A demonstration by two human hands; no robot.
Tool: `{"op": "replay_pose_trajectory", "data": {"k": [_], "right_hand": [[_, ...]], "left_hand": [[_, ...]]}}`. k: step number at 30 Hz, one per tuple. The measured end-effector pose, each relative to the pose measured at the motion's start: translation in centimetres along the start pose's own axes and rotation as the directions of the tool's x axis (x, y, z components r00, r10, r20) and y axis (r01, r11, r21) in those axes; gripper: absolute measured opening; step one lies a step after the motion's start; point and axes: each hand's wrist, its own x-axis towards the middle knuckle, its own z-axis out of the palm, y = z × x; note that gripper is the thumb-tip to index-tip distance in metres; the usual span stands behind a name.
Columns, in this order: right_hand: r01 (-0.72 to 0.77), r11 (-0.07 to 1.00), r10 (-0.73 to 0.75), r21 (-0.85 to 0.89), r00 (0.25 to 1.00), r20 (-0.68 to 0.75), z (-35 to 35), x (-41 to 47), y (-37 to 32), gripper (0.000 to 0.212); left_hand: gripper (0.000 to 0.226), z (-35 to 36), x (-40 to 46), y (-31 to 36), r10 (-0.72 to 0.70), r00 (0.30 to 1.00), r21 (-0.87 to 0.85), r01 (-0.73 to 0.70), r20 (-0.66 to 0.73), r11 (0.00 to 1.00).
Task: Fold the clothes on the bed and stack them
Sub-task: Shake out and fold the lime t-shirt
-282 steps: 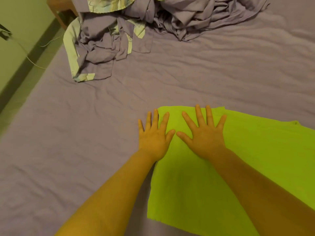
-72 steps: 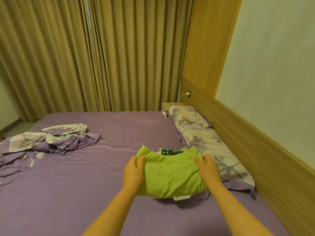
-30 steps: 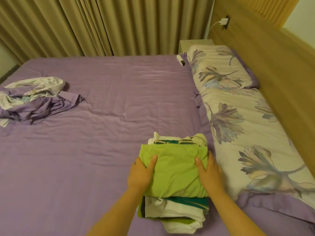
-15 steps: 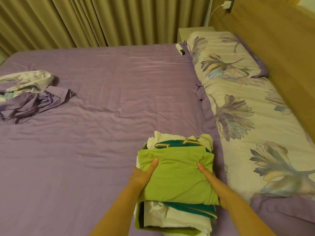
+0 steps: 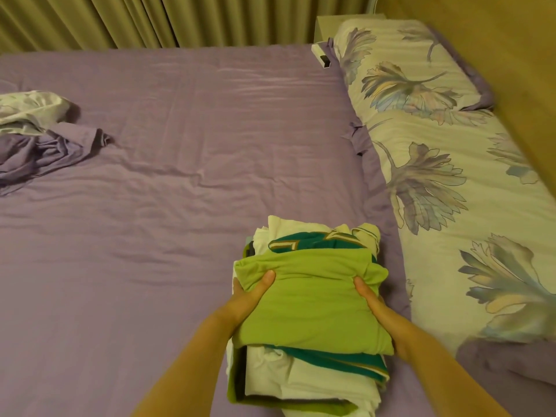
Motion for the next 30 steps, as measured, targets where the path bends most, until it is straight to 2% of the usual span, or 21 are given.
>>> {"op": "replay_pose_trajectory", "data": {"k": [3, 6, 9, 12, 16, 18, 20, 23, 24, 26, 28, 30], "right_hand": [[0.041, 0.999, -0.040, 0.008, 0.999, -0.025, 0.0, 0.2, 0.3, 0.125], [0.007, 0.999, -0.006, 0.045, 1.000, -0.030, 0.2, 0.1, 0.2, 0.123], [-0.060, 0.996, 0.062, 0.058, 0.998, -0.030, 0.1, -0.4, 0.2, 0.125], [-0.087, 0.994, 0.090, 0.059, 0.995, -0.037, 0.2, -1.0, -0.3, 0.130], [-0.028, 0.994, 0.030, 0.104, 0.999, -0.022, 0.4, -1.1, -0.6, 0.106], [0.013, 0.993, -0.008, 0.119, 0.999, -0.043, 0.6, -1.2, -0.5, 0.108], [0.052, 0.991, -0.045, 0.127, 0.997, -0.057, 1.4, -2.0, -0.8, 0.097], [0.188, 0.971, -0.159, 0.145, 0.969, -0.189, 2.5, -3.5, -1.0, 0.070], [0.201, 0.970, -0.170, 0.141, 0.964, -0.203, 2.6, -4.0, -1.0, 0.068], [0.125, 0.982, -0.107, 0.140, 0.985, -0.134, 2.7, -5.0, -0.9, 0.080], [0.023, 0.993, -0.018, 0.113, 0.999, -0.049, 2.8, -6.6, -0.6, 0.105], [-0.003, 0.997, 0.006, 0.079, 1.000, -0.029, 2.6, -8.3, 0.0, 0.117]], "left_hand": [[0.131, -0.1, -0.4, 0.2, 0.050, 0.999, -0.026, -0.049, 0.012, 0.998], [0.137, -0.3, -0.9, 0.7, -0.019, 1.000, -0.016, 0.019, -0.007, 1.000], [0.128, -0.6, -1.3, 0.6, -0.100, 0.993, -0.026, 0.101, 0.058, 0.995], [0.120, -0.8, -1.5, 0.6, -0.076, 0.991, -0.055, 0.082, 0.113, 0.995], [0.101, -0.9, -2.0, 0.9, -0.011, 0.981, -0.075, 0.025, 0.192, 0.997], [0.097, -0.9, -2.4, 0.8, 0.028, 0.981, -0.105, -0.008, 0.191, 0.994], [0.091, -0.7, -2.9, 0.5, 0.061, 0.981, -0.151, -0.033, 0.185, 0.988], [0.096, -0.7, -3.6, 0.0, 0.074, 0.987, -0.191, -0.046, 0.146, 0.980], [0.099, -0.9, -3.8, -0.1, 0.058, 0.989, -0.209, -0.028, 0.137, 0.978], [0.101, -1.0, -4.8, -0.3, 0.037, 0.989, -0.222, -0.004, 0.144, 0.975], [0.097, -0.9, -6.4, -0.8, 0.037, 0.986, -0.228, 0.001, 0.163, 0.974], [0.098, -0.7, -7.9, -1.8, 0.036, 0.986, -0.225, 0.002, 0.161, 0.974]]}}
